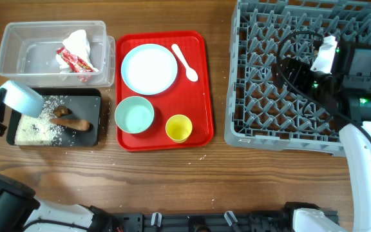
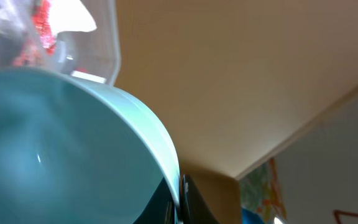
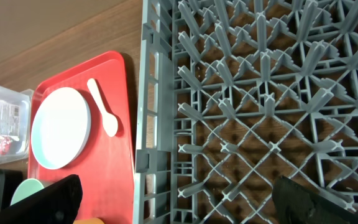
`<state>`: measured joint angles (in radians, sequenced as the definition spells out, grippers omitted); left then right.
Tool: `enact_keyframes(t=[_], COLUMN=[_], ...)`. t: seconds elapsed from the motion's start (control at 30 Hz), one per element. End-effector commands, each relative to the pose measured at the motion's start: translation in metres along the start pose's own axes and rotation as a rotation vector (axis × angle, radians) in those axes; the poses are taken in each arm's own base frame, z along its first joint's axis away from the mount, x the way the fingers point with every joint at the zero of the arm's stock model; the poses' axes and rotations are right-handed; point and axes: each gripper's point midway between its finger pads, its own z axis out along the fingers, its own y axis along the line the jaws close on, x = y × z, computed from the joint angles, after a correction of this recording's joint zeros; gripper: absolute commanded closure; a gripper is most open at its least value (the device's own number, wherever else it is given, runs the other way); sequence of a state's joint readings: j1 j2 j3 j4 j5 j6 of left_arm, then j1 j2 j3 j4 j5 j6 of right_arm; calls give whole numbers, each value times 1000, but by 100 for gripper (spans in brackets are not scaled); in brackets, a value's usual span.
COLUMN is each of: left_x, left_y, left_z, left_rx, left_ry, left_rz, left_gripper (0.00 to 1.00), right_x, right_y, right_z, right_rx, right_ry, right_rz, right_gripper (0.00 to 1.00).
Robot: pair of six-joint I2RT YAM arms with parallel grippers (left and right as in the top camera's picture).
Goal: Sort waste into correct bins and load items into the dishwasher rack
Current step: 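Carry the emptied bowl back toward the red tray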
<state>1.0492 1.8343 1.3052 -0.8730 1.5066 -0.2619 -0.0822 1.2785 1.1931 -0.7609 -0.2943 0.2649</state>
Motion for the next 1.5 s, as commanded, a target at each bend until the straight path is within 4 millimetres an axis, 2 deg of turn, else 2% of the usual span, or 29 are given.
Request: enact_keyframes(t=[0.0, 0.07, 0.17, 0.23, 0.33, 0.47, 0.57, 0.63, 0.73, 0.8, 0.9, 1.0, 1.1, 1.3, 1.47], left_x=[-7, -1, 15, 31, 62, 108, 152, 178, 224, 249, 278, 319, 337, 354, 352], left_y=[33, 29, 4, -7, -17, -16, -11, -1, 26, 51, 94, 139, 167, 185, 189], left_z=[-1, 5, 22, 38, 73, 132, 188, 218, 257, 273, 284, 287, 282, 266, 258], left_rx=[-209, -189, -63, -52, -120, -304, -398, -451, -536, -624, -762, -808, -878, -958, -995], left_ry=[-64, -38, 48, 104, 190, 267, 320, 341, 399, 417, 457, 598, 654, 713, 737], left_rz=[-14, -21, -7, 54, 218, 513, 770, 903, 1157, 1267, 1365, 1399, 1446, 1503, 1493], left_gripper=[96, 96, 96, 96, 96, 96, 96, 96, 96, 96, 96, 96, 96, 96, 90], right_x=[-4, -4, -4, -5, -6, -6, -5, -5, -4, -3, -2, -3, -3, -4, -4], right_y=[-1, -1, -1, -1, -1, -1, -1, -1, -1, -1, -2, -1, -1, -1, -1], right_z=[1, 1, 1, 1, 1, 1, 1, 1, 1, 1, 1, 1, 1, 1, 1], right_rx=[9, 9, 9, 8, 7, 7, 7, 8, 9, 10, 11, 11, 11, 10, 10], right_ry=[-8, -8, -8, -11, -15, -15, -14, -11, -8, -6, -2, -4, -3, -7, -7], right_rz=[25, 25, 26, 26, 31, 30, 30, 31, 32, 33, 32, 32, 32, 32, 32], right_gripper=[0, 0, 0, 0, 0, 0, 0, 0, 0, 0, 0, 0, 0, 0, 0])
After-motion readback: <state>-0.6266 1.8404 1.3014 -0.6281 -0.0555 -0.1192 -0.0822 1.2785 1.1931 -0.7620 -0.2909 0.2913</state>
